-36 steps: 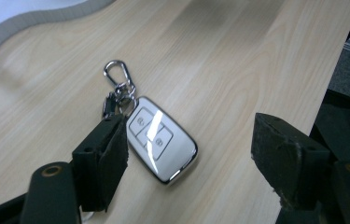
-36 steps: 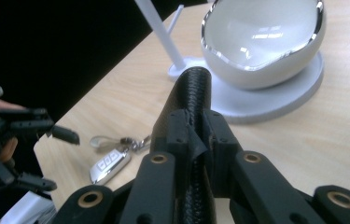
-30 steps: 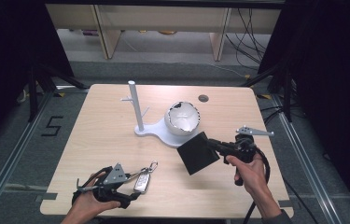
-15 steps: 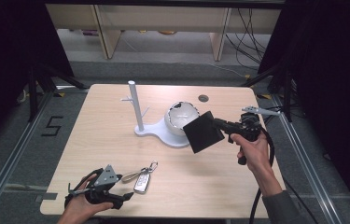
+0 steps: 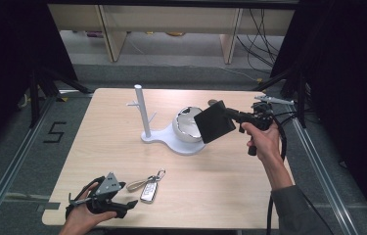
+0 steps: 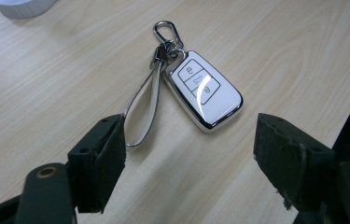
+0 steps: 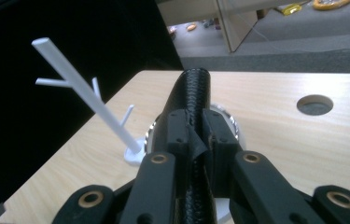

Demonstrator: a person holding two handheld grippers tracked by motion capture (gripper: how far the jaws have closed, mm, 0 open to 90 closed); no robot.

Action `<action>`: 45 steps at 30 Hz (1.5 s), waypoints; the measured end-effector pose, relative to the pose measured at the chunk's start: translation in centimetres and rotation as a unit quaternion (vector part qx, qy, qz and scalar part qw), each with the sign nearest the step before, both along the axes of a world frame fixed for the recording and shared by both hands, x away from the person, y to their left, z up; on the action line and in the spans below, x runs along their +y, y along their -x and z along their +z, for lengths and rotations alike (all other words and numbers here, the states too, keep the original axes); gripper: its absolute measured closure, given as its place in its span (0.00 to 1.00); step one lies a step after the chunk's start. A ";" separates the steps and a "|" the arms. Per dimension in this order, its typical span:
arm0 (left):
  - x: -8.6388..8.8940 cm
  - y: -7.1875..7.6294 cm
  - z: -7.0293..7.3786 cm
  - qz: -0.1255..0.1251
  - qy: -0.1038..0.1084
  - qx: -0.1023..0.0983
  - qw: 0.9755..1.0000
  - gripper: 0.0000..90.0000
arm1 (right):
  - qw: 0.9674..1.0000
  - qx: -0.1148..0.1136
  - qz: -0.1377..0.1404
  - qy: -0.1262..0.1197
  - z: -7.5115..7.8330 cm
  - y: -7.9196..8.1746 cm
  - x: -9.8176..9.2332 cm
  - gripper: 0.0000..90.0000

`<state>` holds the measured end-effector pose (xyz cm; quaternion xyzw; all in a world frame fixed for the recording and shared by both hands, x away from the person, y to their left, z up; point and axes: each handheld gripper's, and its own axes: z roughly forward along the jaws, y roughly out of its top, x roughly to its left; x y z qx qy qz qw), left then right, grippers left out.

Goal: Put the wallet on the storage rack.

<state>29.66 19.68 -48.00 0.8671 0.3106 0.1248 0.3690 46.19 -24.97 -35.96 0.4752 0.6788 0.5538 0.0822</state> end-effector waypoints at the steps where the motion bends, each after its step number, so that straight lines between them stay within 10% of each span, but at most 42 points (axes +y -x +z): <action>1: 0.0 0.0 0.0 0.002 0.001 0.000 1.000 0.28 | 1.000 -0.007 -0.001 0.002 0.1 -0.3 -0.1 0.92; 34: 0.0 0.0 -0.5 -0.002 -0.002 0.003 1.000 0.27 | 0.997 0.073 -0.035 0.006 -5.1 -7.2 4.8 0.92; 45: -0.2 0.1 -0.7 -0.004 0.002 0.005 1.000 0.27 | 0.997 0.058 -0.027 0.045 -6.2 -7.8 5.9 0.89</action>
